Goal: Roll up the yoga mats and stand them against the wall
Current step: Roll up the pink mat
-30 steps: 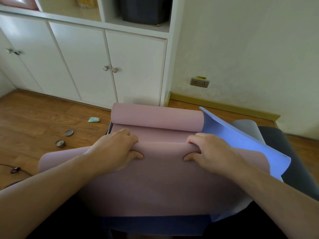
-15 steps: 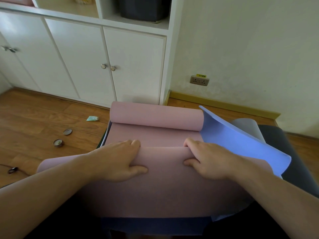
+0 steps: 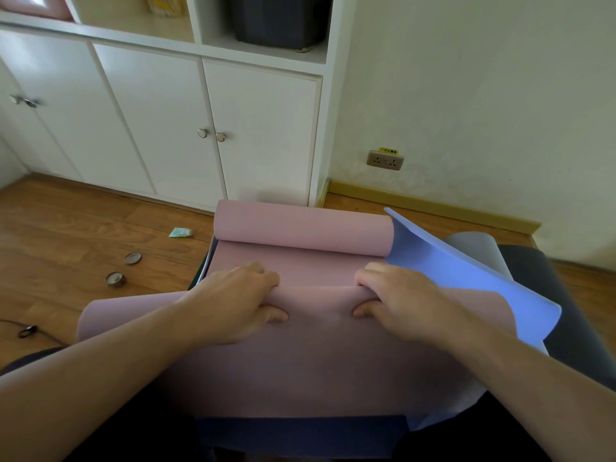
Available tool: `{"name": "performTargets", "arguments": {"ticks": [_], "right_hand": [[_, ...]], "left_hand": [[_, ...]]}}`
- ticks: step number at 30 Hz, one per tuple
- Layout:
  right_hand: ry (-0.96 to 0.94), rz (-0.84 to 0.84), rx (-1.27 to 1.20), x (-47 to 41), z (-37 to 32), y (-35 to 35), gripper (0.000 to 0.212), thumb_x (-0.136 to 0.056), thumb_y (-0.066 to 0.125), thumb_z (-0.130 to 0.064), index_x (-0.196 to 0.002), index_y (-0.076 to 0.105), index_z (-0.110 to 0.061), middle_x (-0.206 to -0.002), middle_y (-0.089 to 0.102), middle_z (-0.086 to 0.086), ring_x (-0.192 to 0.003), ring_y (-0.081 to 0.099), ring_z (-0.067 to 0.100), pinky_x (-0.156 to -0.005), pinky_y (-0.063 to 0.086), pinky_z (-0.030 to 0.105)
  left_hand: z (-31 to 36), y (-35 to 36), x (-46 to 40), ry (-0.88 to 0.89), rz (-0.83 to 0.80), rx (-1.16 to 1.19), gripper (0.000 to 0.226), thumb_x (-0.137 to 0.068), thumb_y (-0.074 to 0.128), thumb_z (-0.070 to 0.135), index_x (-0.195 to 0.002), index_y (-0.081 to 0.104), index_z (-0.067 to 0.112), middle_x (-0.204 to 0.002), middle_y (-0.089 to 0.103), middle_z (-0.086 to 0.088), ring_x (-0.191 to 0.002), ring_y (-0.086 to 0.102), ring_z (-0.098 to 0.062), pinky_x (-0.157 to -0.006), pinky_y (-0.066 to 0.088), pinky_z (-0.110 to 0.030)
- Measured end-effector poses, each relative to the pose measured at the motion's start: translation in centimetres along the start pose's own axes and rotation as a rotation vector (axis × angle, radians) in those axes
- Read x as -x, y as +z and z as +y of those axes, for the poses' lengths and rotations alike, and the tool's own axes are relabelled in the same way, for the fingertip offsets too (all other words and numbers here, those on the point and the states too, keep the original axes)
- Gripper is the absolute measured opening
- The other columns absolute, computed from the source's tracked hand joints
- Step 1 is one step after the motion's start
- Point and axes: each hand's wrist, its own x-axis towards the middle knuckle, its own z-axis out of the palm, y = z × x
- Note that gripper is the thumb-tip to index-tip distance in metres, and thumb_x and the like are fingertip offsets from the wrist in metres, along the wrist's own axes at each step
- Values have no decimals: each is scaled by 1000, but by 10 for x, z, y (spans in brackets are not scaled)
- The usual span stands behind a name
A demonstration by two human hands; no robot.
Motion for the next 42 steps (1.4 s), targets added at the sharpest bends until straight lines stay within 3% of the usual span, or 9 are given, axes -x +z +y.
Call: {"name": "performTargets", "arguments": {"ticks": [5,9,14,18,23,31,35,38,42], "right_hand": [[9,22,79,-8,-8,4,18,-106,60,-37,-110,45,-29,-113,62,-4,-95,58,19,-80,52,37],[-15,-86,70,-19,-6,5,15,-108,55,-30,-111,42,-25,-118,58,2,-98,57,24,-82,52,44],[-24,-277,6,-19,0,4,52,-92,72,-61,-115,36,-31,-120,56,-2,-99,55,18,-79,45,39],[-20,-196,3,-28,4,8,56,-90,75,-60,-114,36,-28,-111,62,-2,-95,59,21,-73,42,38],[-32,-200,-35,-33,8,12,52,-94,73,-56,-110,32,-28,-94,59,-6,-83,59,17,-67,45,37],[-56,-54,47,-25,1,15,41,-89,74,-59,-93,45,-30,-99,58,-7,-91,54,19,-68,38,36],[-17,-16,116,-20,-8,18,33,-92,72,-51,-103,51,-28,-108,64,-2,-99,61,24,-72,44,37],[-41,-52,136,-16,-12,24,27,-100,68,-37,-108,46,-24,-114,65,2,-99,63,26,-74,48,38],[-30,-190,82,-9,-11,21,33,-101,65,-41,-111,40,-21,-120,61,7,-104,62,31,-83,51,45]], "left_hand": [[0,-7,-14,-74,70,-65,37,-93,66,60,-101,58,25,-107,65,5,-103,64,-21,-79,51,-37],[-2,2,-25,-25,-16,-99,30,-101,64,42,-98,39,25,-108,62,3,-104,65,-21,-72,40,-31],[-10,-1,-26,27,-186,17,37,-100,58,54,-110,40,24,-117,59,0,-107,61,-22,-82,43,-34],[-13,0,-29,32,-215,-19,53,-89,63,71,-102,35,29,-110,57,4,-101,60,-20,-82,46,-37],[-15,2,-31,9,-196,20,57,-88,70,65,-108,33,28,-98,58,7,-87,61,-19,-76,50,-38],[-4,2,-21,13,-110,11,32,-96,62,59,-102,44,33,-109,59,7,-102,61,-18,-75,41,-33],[3,1,-17,-41,-22,-46,34,-93,64,62,-102,52,31,-109,60,8,-102,61,-18,-77,46,-36],[7,8,-15,-34,-26,-58,32,-98,64,52,-110,50,26,-112,62,4,-104,63,-21,-78,48,-35],[12,16,-6,68,-115,20,28,-103,59,44,-112,42,25,-114,60,3,-99,58,-15,-79,41,-29]]}}
